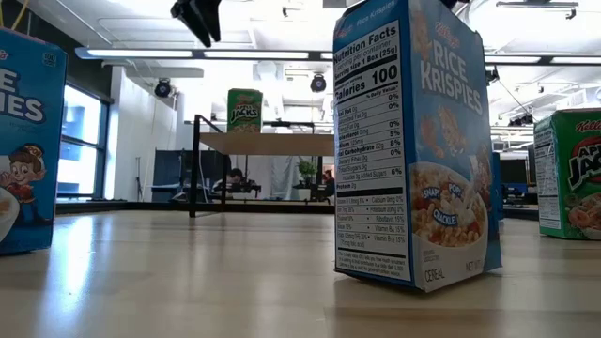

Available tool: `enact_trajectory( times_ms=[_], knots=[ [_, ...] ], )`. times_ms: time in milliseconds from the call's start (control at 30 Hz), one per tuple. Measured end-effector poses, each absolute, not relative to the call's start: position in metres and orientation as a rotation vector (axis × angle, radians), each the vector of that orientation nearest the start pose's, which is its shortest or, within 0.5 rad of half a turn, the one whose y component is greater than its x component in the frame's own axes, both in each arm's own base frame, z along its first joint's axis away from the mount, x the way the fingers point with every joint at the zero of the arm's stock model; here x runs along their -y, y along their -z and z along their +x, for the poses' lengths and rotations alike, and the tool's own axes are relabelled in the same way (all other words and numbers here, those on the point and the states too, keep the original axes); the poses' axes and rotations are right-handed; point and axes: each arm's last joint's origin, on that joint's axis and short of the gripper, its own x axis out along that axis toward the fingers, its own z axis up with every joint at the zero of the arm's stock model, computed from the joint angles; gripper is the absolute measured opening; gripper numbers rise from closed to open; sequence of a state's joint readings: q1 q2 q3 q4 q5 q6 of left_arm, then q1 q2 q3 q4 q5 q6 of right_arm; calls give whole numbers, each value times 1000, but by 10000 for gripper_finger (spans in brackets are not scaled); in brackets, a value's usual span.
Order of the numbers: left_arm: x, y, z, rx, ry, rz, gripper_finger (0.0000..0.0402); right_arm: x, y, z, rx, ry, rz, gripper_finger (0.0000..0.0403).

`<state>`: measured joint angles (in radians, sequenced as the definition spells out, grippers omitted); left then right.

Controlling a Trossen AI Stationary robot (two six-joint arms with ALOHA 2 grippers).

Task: Stack cereal on shelf
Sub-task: Put the right red cereal box on the shelf

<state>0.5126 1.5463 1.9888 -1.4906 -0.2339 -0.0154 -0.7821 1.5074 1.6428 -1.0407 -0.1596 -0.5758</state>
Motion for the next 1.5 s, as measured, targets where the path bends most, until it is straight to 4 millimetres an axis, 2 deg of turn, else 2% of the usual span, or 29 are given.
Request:
enact_trajectory(
  times_ms=[400,1500],
  knots=[
    [-118,-443,229,-1063,-613,-107,230,226,-364,223,-974,312,-72,158],
    [-118,-443,229,-1057,-627,-127,230,227,-363,221,-1003,309,-82,158]
  ],
)
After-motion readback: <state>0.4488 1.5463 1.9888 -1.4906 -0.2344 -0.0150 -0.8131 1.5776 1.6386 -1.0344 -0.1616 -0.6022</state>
